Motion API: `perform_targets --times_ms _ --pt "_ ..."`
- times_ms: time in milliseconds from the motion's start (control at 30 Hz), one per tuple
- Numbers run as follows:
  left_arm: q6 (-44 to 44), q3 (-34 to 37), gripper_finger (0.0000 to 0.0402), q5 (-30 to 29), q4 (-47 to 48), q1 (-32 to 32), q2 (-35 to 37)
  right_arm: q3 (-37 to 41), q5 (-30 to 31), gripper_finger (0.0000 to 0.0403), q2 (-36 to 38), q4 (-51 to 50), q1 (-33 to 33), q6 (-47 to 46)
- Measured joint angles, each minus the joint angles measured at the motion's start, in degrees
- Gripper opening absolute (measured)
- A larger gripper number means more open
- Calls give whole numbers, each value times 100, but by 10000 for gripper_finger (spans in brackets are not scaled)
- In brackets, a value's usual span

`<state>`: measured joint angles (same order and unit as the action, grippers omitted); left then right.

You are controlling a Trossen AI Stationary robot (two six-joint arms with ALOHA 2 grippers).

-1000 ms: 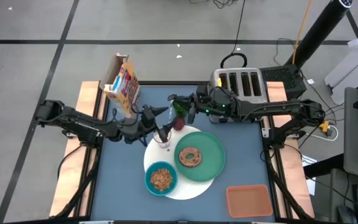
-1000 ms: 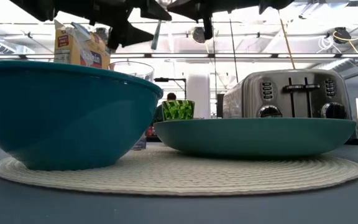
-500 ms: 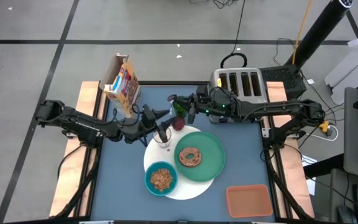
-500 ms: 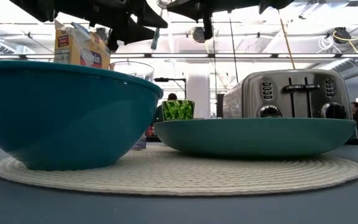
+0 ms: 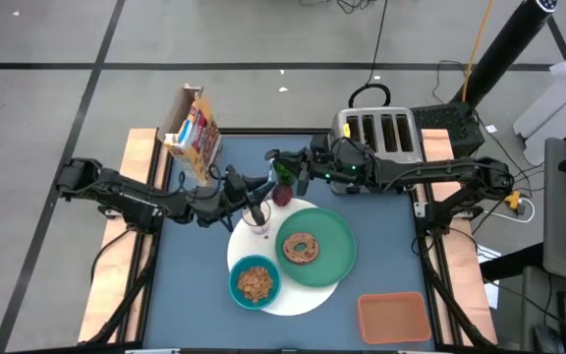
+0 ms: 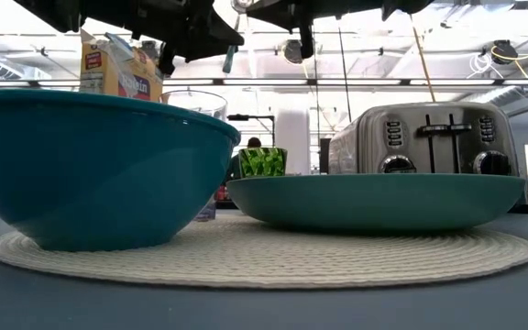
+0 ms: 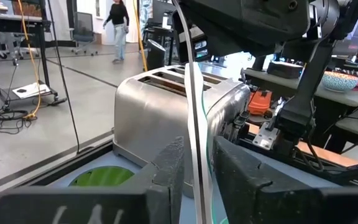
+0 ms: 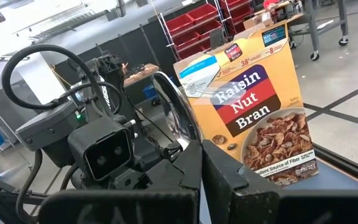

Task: Arrange a breakfast setting
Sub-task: Put the blue patterned spoon from the green cup on the table to the left of the white tablemat

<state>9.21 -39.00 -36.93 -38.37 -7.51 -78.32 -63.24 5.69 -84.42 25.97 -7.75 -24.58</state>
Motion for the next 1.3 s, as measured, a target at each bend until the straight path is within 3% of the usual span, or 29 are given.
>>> perform_targets --times_ms 333,700,867,1067,1300 --pt "-114 0 38 -33 2 4 0 0 -2 2 0 8 0 -1" --pt "-145 0 36 -26 0 0 0 0 -64 2 0 30 0 -79" --pt "-345 0 36 7 4 -2 0 0 -606 20 0 44 -57 -376" --pt "-400 0 37 22 76 -2 105 2 -1062 91 -4 57 -122 -323" --pt "-356 0 37 4 316 -116 525 9 -2542 146 229 41 -120 5"
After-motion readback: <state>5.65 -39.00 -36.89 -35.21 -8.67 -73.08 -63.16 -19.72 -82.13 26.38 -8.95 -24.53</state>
